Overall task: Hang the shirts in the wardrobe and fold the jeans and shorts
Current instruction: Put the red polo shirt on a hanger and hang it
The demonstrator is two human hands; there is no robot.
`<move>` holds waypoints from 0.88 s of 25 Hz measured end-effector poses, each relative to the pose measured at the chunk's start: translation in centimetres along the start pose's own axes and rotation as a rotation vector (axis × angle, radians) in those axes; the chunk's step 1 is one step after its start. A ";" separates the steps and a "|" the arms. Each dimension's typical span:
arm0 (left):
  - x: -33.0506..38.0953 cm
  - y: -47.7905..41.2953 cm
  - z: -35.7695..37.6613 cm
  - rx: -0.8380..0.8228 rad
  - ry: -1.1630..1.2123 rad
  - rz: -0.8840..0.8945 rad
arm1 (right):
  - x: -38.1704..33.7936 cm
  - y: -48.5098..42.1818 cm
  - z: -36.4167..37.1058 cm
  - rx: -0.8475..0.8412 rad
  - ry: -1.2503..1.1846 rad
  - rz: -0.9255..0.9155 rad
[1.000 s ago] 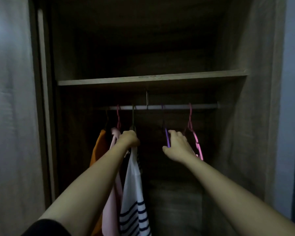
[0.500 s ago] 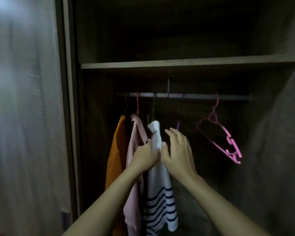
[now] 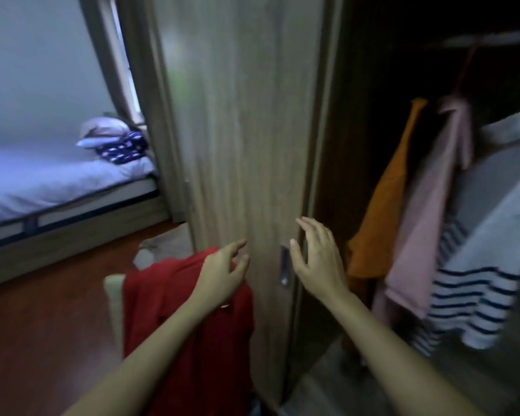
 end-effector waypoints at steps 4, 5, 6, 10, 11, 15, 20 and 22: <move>-11.4 -1.2 -4.3 -0.010 -0.212 -0.138 | -3.5 -0.1 11.5 -0.236 -0.049 0.037; -13.6 -1.8 -5.2 -0.007 -0.256 -0.148 | -3.6 0.0 13.9 -0.284 -0.056 0.076; -15.9 -2.4 -6.1 -0.009 -0.297 -0.160 | -3.8 0.0 16.4 -0.331 -0.053 0.122; -22.6 -4.8 -6.3 -0.121 -0.433 -0.154 | -2.9 0.8 24.3 -0.446 -0.078 0.379; -23.5 -5.0 -5.5 -0.166 -0.486 -0.124 | -2.7 1.0 25.3 -0.437 -0.096 0.447; -25.7 -5.0 -3.6 -0.203 -0.532 -0.050 | -2.5 1.1 25.9 -0.217 -0.087 0.581; -26.7 -5.4 -2.8 -0.196 -0.523 0.029 | -3.3 -1.5 26.0 -0.094 -0.167 0.700; -26.6 -5.5 -3.0 -0.181 -0.443 0.037 | -3.6 -2.7 26.7 -0.201 -0.139 0.695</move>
Point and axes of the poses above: each hand's wrist, its own y-axis away from the middle knuckle, its own z-axis out of the palm, x = y × z, the point moved 8 cm from there along -y, towards the middle knuckle, and after that the axes turned 10 degrees about -z, right-handed, at the moved point
